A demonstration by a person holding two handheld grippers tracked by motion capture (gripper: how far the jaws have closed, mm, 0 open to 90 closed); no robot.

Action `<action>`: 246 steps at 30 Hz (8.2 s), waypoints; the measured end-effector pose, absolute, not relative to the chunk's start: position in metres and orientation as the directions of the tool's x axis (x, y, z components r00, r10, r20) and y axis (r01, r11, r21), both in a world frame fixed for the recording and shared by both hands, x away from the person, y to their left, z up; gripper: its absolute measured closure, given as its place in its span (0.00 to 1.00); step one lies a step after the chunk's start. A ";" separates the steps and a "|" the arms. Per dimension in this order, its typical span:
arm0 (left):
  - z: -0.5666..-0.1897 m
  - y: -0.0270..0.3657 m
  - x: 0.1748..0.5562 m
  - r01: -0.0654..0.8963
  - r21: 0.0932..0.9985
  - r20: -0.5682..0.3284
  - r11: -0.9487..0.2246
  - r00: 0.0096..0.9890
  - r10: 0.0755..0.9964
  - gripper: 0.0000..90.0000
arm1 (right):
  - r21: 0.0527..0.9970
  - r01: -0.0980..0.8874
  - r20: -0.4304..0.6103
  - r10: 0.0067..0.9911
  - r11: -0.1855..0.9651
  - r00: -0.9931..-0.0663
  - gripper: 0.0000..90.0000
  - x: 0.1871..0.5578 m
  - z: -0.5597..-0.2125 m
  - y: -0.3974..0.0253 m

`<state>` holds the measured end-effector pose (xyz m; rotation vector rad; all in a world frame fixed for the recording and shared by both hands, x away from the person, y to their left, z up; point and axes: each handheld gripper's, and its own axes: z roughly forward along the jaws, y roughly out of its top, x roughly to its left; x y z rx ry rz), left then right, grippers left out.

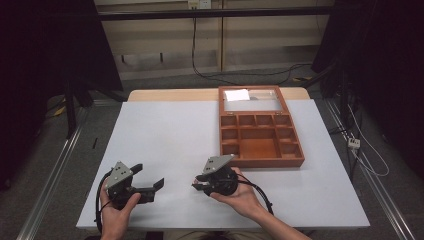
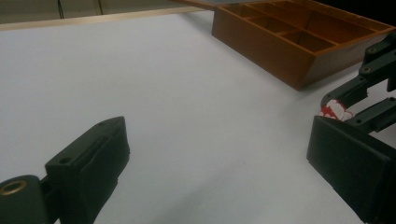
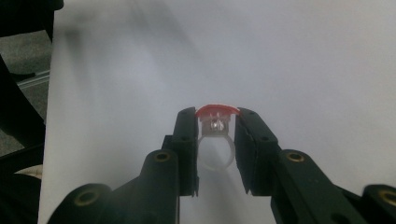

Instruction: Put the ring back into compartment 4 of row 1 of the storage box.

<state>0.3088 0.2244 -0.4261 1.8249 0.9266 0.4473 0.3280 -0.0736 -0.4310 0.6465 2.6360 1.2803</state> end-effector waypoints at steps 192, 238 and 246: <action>-0.426 0.225 0.309 0.406 0.892 -0.117 -0.199 0.632 0.766 0.06 | 0.800 0.577 0.042 0.945 0.162 -0.323 0.79 0.460 -0.392 -0.317; -0.427 0.223 0.309 0.406 0.893 -0.122 -0.193 0.632 0.766 0.06 | 0.740 0.644 0.014 0.953 0.195 -0.304 0.77 0.475 -0.417 -0.316; -0.426 0.223 0.309 0.403 0.893 -0.116 -0.197 0.632 0.766 0.06 | 0.739 0.647 0.013 0.957 0.186 -0.290 0.75 0.475 -0.417 -0.318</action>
